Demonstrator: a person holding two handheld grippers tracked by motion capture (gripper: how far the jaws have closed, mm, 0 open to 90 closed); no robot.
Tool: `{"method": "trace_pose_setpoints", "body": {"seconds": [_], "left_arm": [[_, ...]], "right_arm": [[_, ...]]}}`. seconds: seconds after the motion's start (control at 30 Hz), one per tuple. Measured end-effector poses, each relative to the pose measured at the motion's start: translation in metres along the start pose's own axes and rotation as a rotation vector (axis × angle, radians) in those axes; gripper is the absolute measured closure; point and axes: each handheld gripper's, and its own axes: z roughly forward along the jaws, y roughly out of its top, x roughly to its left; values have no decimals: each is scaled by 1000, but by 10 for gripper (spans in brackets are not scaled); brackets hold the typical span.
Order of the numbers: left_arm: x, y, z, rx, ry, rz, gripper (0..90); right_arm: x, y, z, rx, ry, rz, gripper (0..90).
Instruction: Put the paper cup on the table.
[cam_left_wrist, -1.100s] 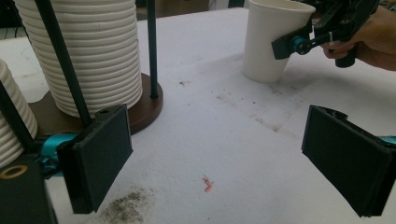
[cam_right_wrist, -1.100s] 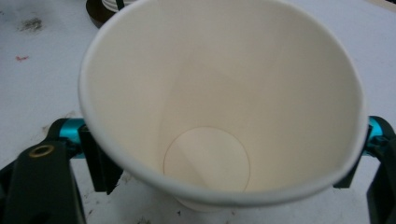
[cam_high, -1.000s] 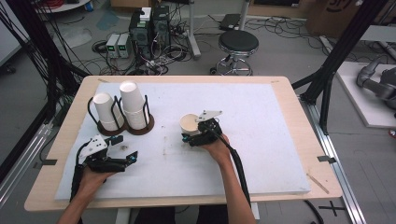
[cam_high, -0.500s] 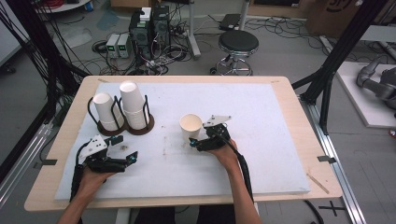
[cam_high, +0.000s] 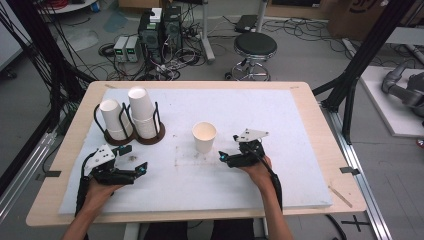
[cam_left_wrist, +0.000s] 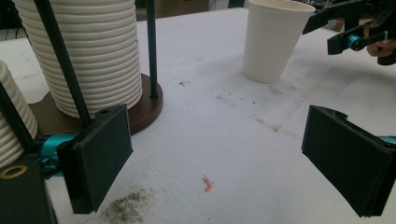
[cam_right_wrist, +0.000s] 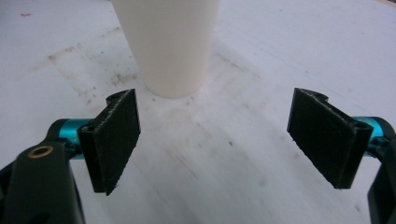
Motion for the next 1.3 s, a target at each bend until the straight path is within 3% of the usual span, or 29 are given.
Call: {"method": "trace_pose_setpoints", "body": {"seconds": [0.23,0.57,0.93,1.1,1.3], "left_arm": [[0,0,0,9,5,5,84],[0,0,0,5,6,-4,84],[1,0,-1,-5,12,-7,84],[0,0,0,1,12,-5,84],[1,0,0,0,9,-9,84]], "right_arm": [[-12,-18,-25,-28,-40,32,178],[-16,-30,-52,-82,-70,47,179],[-19,-40,-59,-108,-85,85,179],[-25,-51,-65,-125,-117,121,179],[-30,-62,-67,-150,-115,159,179]]}}
